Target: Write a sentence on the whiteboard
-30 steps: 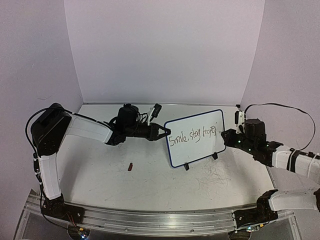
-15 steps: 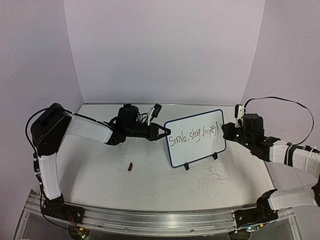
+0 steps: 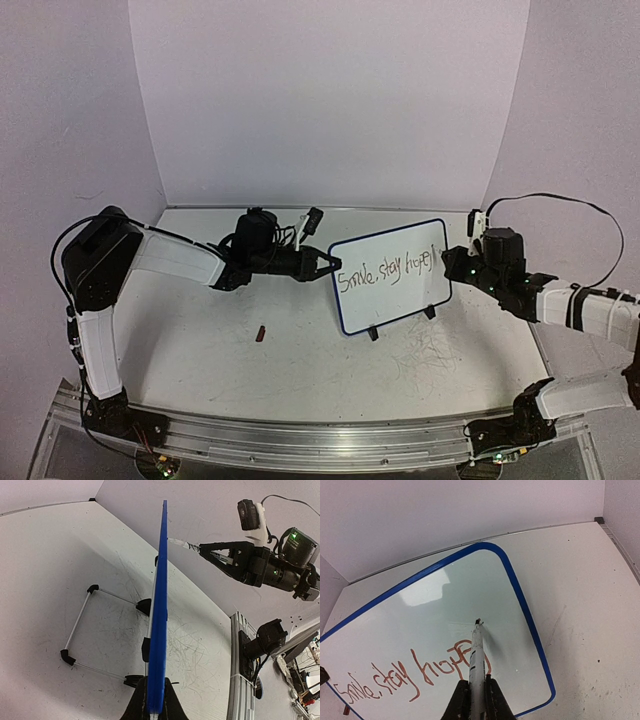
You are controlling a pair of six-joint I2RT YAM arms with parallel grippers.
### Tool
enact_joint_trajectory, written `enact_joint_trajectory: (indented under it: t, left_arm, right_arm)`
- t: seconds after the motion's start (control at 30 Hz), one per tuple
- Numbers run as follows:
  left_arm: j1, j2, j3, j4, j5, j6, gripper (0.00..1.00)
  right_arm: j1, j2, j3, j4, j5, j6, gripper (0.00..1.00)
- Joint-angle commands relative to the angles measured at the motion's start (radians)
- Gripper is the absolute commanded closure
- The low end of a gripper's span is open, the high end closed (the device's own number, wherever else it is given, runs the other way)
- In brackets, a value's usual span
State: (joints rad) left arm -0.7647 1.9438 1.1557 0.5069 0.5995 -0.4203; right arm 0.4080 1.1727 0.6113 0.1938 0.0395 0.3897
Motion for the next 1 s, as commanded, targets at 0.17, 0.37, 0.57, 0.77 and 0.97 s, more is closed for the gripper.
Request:
enact_joint_trajectory:
  t: [0.17, 0.37, 0.57, 0.77, 0.97]
  left_arm:
    - [0.005, -0.051, -0.014, -0.024, 0.011, 0.002, 1.00]
    - [0.005, -0.051, -0.016, -0.024, 0.009, 0.002, 1.00]
    - [0.005, -0.052, -0.016, -0.024, 0.008, 0.000, 1.00]
    - [0.005, -0.051, -0.019, -0.023, 0.003, 0.000, 1.00]
    - [0.005, -0.050, -0.018, -0.024, 0.003, -0.002, 1.00]
  right_arm:
    - [-0.003, 0.011, -0.005, 0.029, -0.031, -0.008, 1.00]
    - [-0.003, -0.001, -0.040, 0.015, -0.053, -0.012, 1.00]
    - [-0.003, -0.005, -0.062, 0.011, -0.073, -0.015, 1.00]
    - [-0.004, -0.042, -0.073, -0.035, -0.052, -0.011, 1.00]
    - [-0.004, -0.106, -0.074, -0.057, -0.041, -0.024, 1.00]
